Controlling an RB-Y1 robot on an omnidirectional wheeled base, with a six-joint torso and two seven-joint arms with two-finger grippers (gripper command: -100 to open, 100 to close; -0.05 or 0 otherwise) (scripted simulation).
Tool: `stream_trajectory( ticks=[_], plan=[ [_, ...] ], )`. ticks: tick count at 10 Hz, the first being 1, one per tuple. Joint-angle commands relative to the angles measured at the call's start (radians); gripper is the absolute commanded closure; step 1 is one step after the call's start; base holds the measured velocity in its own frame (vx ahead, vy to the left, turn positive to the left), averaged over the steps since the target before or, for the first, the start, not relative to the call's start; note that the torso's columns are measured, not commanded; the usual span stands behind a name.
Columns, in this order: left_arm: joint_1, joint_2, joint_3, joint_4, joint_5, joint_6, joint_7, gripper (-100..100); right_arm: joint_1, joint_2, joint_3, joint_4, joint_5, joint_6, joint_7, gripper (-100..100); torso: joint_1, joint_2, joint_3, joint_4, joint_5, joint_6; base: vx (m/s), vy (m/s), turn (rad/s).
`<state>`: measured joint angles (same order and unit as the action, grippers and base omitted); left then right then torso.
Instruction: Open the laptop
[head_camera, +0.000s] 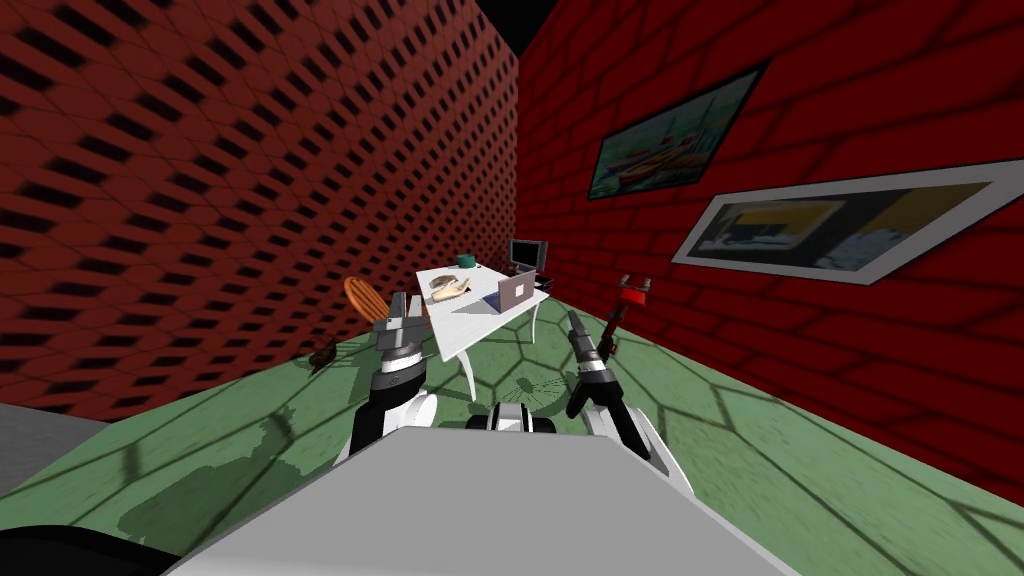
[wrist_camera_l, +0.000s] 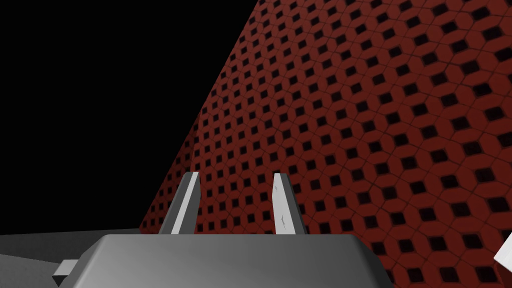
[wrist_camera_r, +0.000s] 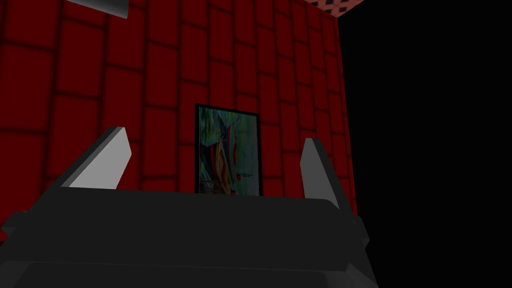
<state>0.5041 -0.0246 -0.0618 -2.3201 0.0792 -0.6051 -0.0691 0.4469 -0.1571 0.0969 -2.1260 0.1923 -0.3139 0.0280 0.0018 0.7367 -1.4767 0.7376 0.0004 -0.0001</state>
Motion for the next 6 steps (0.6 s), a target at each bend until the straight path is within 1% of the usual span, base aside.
stream_trajectory(
  ticks=[1,2,4,5,6],
  plan=[
    [0.000,0.000,0.000,0.000,0.000,0.000,0.000,0,-0.052,-0.043,0.030,0.047,0.035,0.038,0.017,-100,-0.001,0.000,0.000,0.000,0.000,0.000,-0.007,0.070,-0.006],
    [0.000,0.000,0.000,0.000,0.000,0.000,0.000,0,-0.080,-0.070,0.049,0.079,0.058,0.055,0.027,-100,-0.004,0.002,0.001,0.001,-0.001,0.000,-0.005,0.063,-0.017],
    [0.000,0.000,0.000,0.000,0.000,0.000,0.000,0,-0.140,-0.125,0.089,0.145,0.106,0.092,0.048,-100,-0.001,0.001,0.001,0.000,0.000,0.000,-0.007,0.102,-0.028],
    [0.000,0.000,0.000,0.000,0.000,0.000,0.000,0,-0.167,-0.152,0.111,0.170,0.133,0.111,0.059,-100,0.000,0.002,0.001,0.000,0.000,0.000,-0.011,0.144,-0.031],
    [0.000,0.000,0.000,0.000,0.000,0.000,0.000,0,-0.202,-0.179,0.132,0.207,0.160,0.131,0.071,-100,0.001,0.001,0.001,0.000,0.000,0.000,0.008,0.151,-0.027]
  ],
)
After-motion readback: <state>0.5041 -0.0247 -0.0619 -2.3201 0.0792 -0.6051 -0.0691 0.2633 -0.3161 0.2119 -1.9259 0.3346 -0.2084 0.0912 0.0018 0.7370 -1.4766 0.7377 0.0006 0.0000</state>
